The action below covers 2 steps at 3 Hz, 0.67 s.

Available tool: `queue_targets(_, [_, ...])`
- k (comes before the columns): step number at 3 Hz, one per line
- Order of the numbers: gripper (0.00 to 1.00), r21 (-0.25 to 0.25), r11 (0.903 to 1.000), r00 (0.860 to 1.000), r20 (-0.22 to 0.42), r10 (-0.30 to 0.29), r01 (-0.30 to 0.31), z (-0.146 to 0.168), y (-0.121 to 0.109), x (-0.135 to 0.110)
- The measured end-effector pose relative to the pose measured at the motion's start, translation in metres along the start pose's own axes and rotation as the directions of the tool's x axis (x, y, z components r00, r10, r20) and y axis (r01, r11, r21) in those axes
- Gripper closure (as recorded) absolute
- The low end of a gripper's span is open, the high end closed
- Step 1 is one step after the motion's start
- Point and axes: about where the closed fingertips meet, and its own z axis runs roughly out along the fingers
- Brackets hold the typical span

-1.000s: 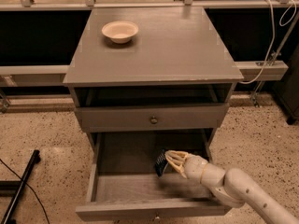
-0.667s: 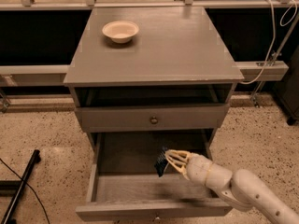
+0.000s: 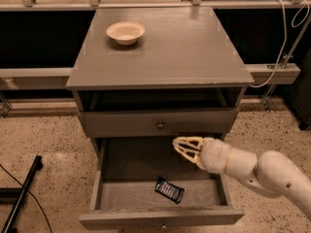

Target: Pick rxbar blueberry from middle drawer and place on counter

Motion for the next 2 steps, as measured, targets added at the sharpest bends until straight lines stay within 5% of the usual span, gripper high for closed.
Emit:
queue_targets(1, [1.0, -0.038, 0.9977, 0.996, -0.07, -0.06, 0.057, -0.0039, -0.0299, -0.0346])
queue_targets(2, [0.74, -0.044, 0.9963, 0.993, -0.09, -0.077, 0.073, -0.0032, -0.033, -0.0407])
